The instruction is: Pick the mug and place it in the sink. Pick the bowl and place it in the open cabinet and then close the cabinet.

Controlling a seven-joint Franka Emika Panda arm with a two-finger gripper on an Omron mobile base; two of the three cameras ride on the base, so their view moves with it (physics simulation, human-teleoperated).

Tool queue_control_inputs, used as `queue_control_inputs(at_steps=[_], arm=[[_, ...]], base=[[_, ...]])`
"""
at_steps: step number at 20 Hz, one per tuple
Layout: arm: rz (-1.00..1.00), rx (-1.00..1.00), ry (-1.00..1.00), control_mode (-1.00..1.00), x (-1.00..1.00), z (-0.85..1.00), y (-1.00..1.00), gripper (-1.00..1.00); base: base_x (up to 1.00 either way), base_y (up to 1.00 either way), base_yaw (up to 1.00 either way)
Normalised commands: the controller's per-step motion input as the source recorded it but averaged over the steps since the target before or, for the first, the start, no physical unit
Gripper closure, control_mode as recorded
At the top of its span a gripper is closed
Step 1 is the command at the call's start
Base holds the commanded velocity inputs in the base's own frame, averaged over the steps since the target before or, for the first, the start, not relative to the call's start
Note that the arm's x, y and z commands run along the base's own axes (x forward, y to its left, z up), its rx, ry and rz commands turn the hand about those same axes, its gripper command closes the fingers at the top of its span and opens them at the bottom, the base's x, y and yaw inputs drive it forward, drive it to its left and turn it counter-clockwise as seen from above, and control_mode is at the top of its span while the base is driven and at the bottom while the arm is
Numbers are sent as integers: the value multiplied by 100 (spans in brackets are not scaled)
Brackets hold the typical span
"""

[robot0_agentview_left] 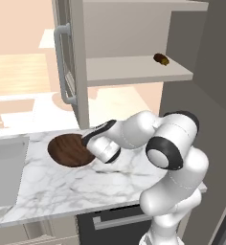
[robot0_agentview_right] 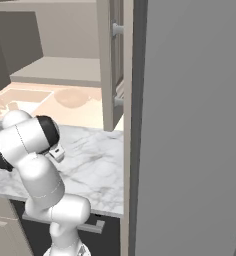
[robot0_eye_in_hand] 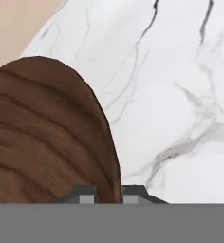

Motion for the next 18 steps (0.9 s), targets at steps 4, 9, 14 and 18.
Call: queue_control_inputs(at_steps=[4,9,14,18], arm=[[-11,2,0,-100,-9,1,-1,100],[-19,5,0,-100,-43,16,-35,100],[-11,6,-4,-100,-47,46,-44,100],[-2,4,-1,-100,-9,88,-18,100]], base=[[0,0,0],[0,0,0],[0,0,0],[0,0,0]])
